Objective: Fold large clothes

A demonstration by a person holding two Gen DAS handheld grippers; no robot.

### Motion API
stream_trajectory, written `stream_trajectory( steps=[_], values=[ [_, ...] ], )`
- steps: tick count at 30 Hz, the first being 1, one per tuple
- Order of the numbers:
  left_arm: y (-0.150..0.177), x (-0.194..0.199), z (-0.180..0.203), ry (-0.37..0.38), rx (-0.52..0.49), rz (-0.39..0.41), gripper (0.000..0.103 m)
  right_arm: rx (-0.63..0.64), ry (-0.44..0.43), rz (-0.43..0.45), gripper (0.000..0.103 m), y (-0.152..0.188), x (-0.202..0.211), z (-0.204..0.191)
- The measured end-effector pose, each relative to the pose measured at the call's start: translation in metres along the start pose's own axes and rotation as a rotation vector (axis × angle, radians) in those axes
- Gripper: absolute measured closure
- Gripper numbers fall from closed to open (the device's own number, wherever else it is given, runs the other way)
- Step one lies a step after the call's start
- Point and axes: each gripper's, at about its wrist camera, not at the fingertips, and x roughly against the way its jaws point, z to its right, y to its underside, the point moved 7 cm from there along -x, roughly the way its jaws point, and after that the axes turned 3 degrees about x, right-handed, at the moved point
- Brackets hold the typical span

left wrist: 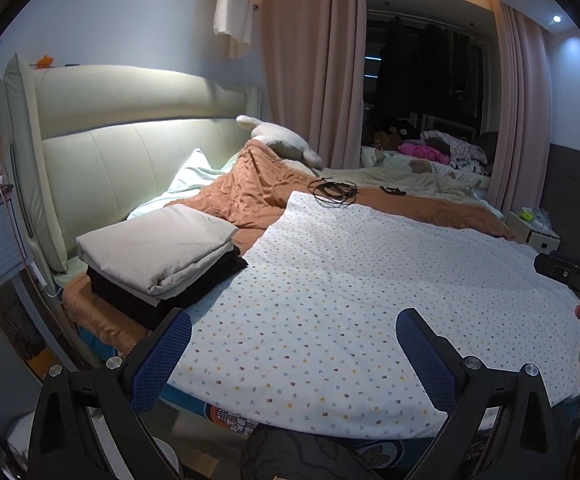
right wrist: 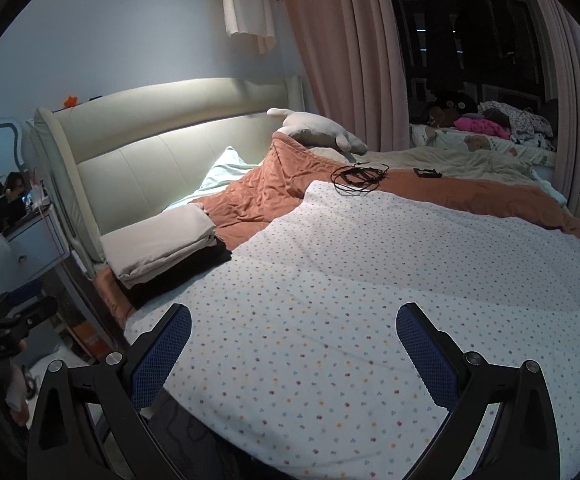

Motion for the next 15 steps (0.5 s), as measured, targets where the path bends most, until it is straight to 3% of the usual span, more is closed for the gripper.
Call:
stream_trajectory(
  steps=[15],
  values=[
    [0.033, 0.064, 0.008, 0.080, -0.005, 0.060, 0.000, -0.010, 0.114, 0.076, 0.000, 0.053, 0.097, 0.015]
  ],
)
